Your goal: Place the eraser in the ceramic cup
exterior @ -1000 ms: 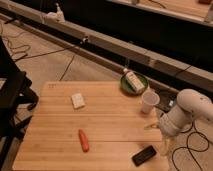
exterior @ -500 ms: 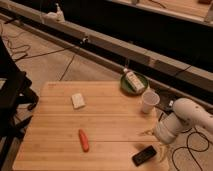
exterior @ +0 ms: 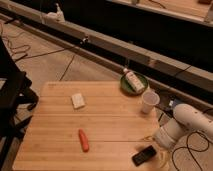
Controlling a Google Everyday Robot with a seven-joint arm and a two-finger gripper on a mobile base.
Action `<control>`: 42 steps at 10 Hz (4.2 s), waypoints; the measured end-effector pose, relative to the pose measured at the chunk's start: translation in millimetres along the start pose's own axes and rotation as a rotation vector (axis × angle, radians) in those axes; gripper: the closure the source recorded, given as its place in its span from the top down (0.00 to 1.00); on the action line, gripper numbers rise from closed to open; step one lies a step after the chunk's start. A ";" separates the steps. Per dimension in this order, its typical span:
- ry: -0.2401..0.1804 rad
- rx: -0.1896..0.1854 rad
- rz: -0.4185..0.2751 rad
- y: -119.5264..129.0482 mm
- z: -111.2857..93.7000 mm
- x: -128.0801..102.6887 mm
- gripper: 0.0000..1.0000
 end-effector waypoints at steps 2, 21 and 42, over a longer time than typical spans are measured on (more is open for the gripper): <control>-0.022 -0.019 0.002 2.8 10.2 1.7 0.80; -0.044 0.071 0.016 -36.9 -18.6 30.5 0.11; 0.061 0.424 0.360 -157.5 -261.9 51.7 0.11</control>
